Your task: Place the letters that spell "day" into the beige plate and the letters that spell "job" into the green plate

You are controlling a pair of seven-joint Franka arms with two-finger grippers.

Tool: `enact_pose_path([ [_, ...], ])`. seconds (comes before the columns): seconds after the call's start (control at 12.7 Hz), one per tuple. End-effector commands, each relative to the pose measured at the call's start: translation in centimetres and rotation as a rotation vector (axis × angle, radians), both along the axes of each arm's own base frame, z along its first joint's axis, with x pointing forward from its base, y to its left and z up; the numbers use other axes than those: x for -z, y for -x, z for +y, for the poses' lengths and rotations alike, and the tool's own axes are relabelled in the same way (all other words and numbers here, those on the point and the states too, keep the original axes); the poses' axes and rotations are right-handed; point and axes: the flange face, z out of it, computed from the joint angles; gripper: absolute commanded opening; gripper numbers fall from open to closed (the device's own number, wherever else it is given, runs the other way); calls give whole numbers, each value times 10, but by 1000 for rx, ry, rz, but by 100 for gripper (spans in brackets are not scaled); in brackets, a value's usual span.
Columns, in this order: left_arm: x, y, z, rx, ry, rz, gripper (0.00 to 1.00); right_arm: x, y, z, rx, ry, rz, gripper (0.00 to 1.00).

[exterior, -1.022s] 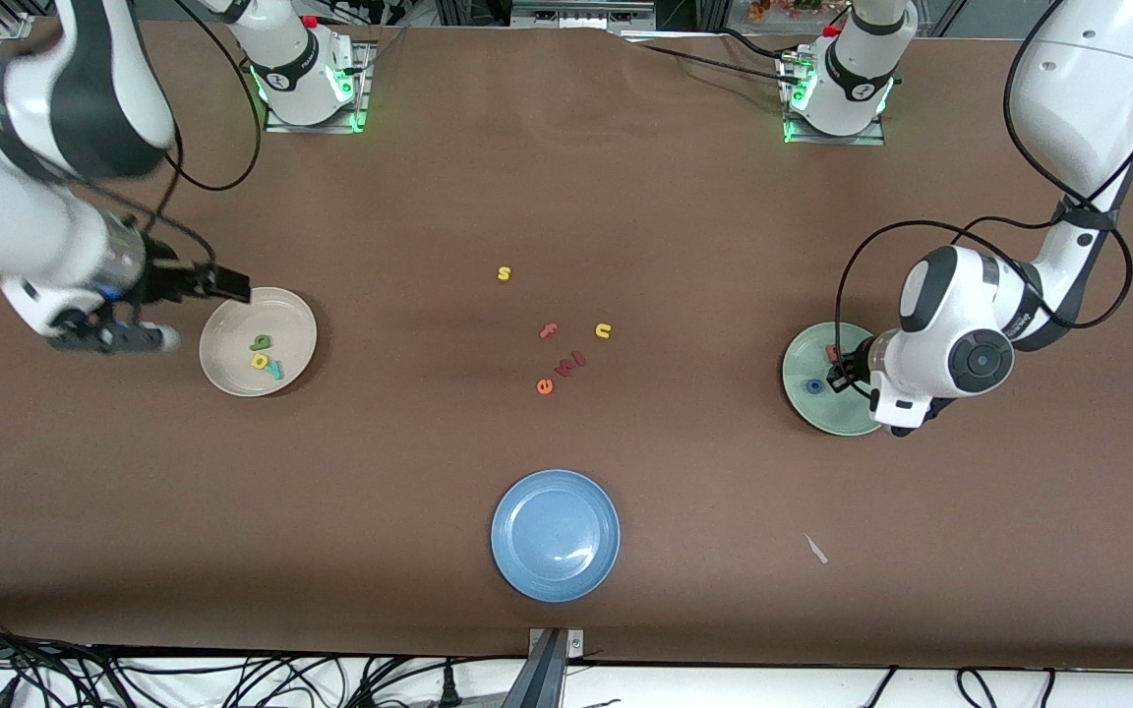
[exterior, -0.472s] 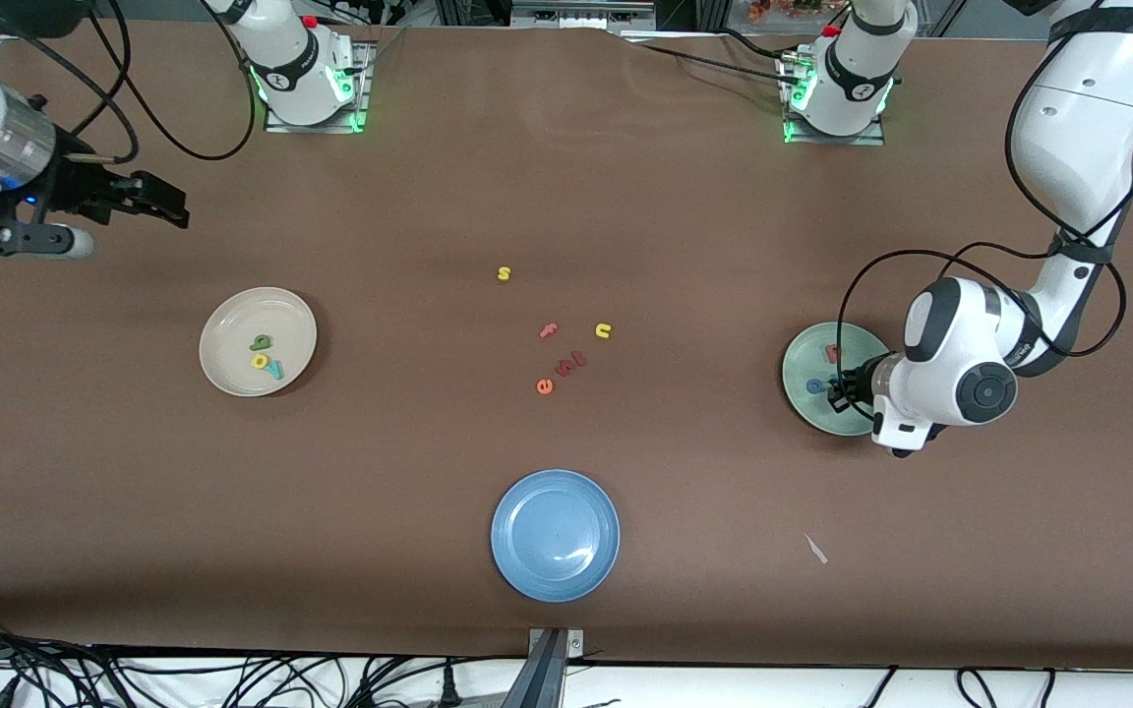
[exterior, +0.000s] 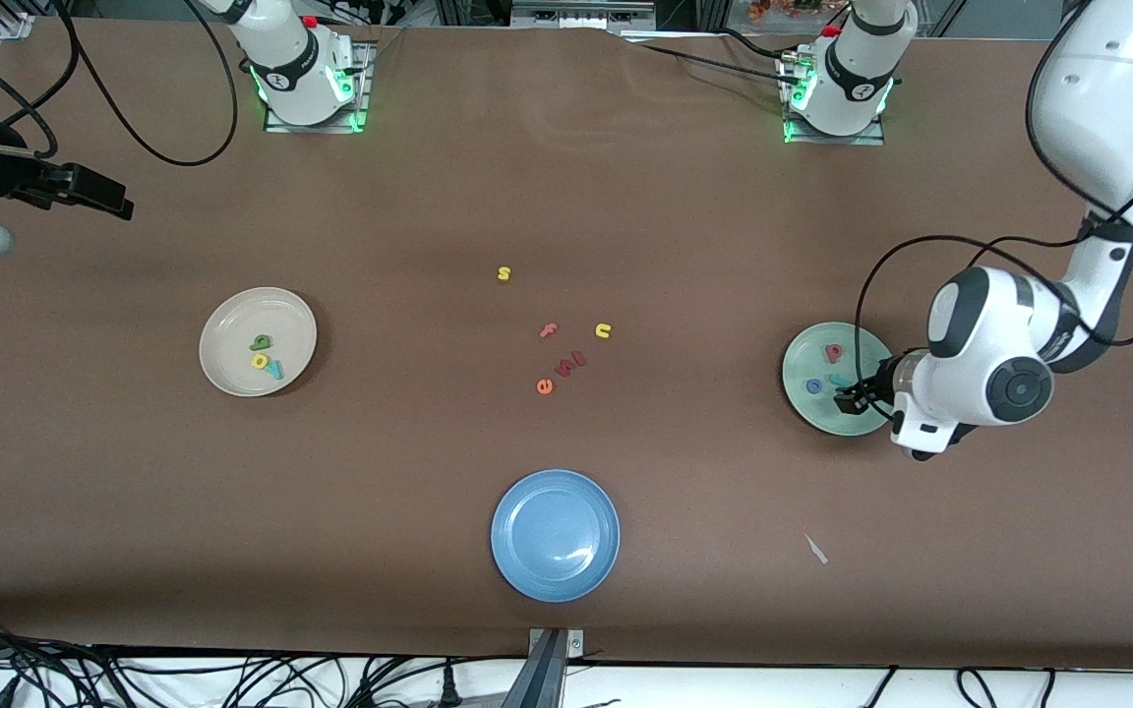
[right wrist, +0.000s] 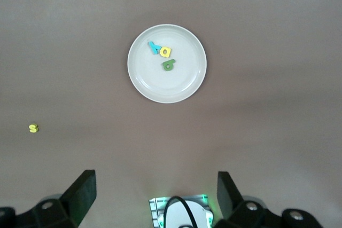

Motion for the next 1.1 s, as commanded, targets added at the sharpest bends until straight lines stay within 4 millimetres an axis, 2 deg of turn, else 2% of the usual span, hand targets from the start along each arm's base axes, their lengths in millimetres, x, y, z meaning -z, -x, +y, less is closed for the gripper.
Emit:
enact_pose_path([
  [0.0,-68,-5,-8,117,-15,-8,100,-8,-11,0,4,-5,15,100],
  [0.08,-93,-9,-13,158,-4,4,100,-8,-11,4,9,-52,13,100],
  [0.24,-140,-14,-15,277,35,5,100,-8,-14,-2,-8,-72,-6,100],
  [0.39,-170,-12,-16,425,72,-20,100,-7,-15,-13,-103,-96,-15,100],
  [0.47,-189,-8,-16,474,69,-47,100,-7,-15,-13,-110,-95,-14,100],
  [0.79,-242,6,-24,632,76,-115,100,-9,-15,-7,-116,-95,-18,100],
  [0.87,-262,12,-25,660,98,-147,100,-9,-15,-6,-116,-98,-20,100],
  [0.94,-280,20,-23,671,115,-175,100,-9,-15,-7,-117,-94,-19,100],
  [1.02,-290,26,-12,671,118,-188,100,-8,-15,-7,-114,-94,-18,100],
])
